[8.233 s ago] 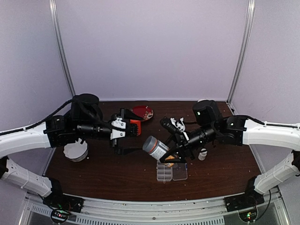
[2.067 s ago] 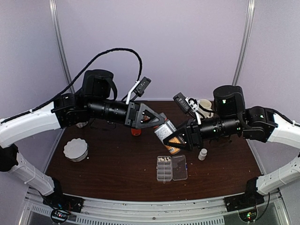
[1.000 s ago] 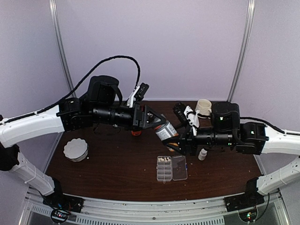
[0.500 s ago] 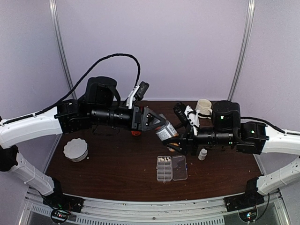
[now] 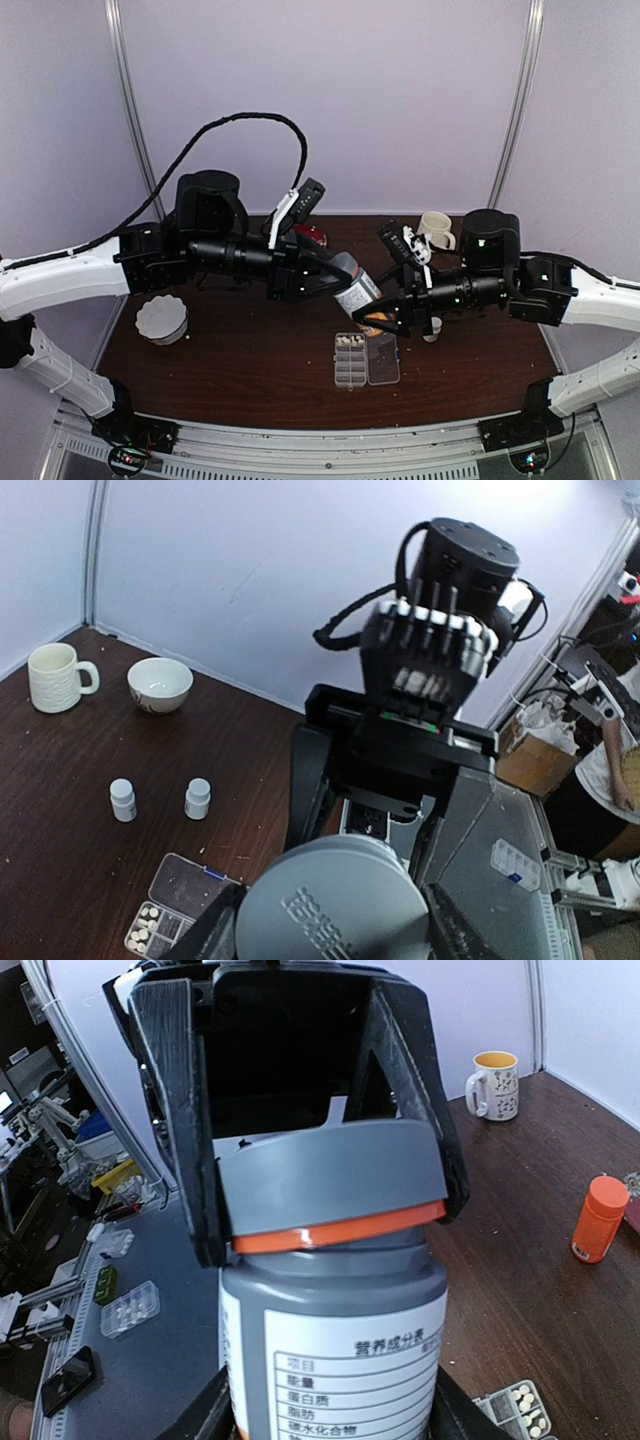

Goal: Sort the pills into containers
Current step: Screw the lid of the pill bottle onto the pill bottle.

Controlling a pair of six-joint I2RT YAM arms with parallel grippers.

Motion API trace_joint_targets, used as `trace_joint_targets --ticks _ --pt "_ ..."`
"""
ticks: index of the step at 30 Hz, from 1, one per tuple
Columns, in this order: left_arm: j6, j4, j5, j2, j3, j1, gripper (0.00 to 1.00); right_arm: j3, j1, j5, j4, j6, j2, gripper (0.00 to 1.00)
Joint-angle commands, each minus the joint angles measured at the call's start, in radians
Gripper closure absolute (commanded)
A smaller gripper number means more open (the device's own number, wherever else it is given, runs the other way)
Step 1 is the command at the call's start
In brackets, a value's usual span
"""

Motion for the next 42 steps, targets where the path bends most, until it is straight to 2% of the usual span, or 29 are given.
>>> trace_joint_targets --ticks 1,4,15,19,23,30,35,42 --pt "0.207 -0.085 0.197 0.007 -0.063 -0.021 1.0 0.021 -0.029 -0.098 0.216 0.017 -0.049 1.0" --pt "0.317 -0.114 0.25 0.011 -0.062 -0.022 1.0 0.027 -0.029 -0.161 0.198 0.003 -0.042 1.0" --pt "0.825 -0.325 0.247 0.04 0.027 -0.021 1.0 0.057 -0.03 -0.292 0.15 -0.026 -0.001 1.0" --pt "0.952 -0.357 0.222 0.045 0.051 -0.021 1.0 0.07 -0.03 -0.309 0.121 -0.039 0.008 1.0" --pt "0.996 -0.392 0.22 0.07 0.087 -0.019 1.0 0.066 -0.031 -0.322 0.112 -0.054 0.003 1.0" --pt "0.886 -0.269 0.257 0.088 0.051 -0.013 1.0 0.047 -0.03 -0.302 0.117 -0.084 -0.017 1.0" --pt "0.629 -0.051 0.268 0.069 0.0 -0.004 1.0 0.04 -0.028 -0.215 0.072 -0.161 -0.035 1.0" --pt "0.21 0.007 0.203 0.102 0.021 -0.007 1.0 0.037 -0.023 0.073 0.098 -0.263 -0.067 1.0"
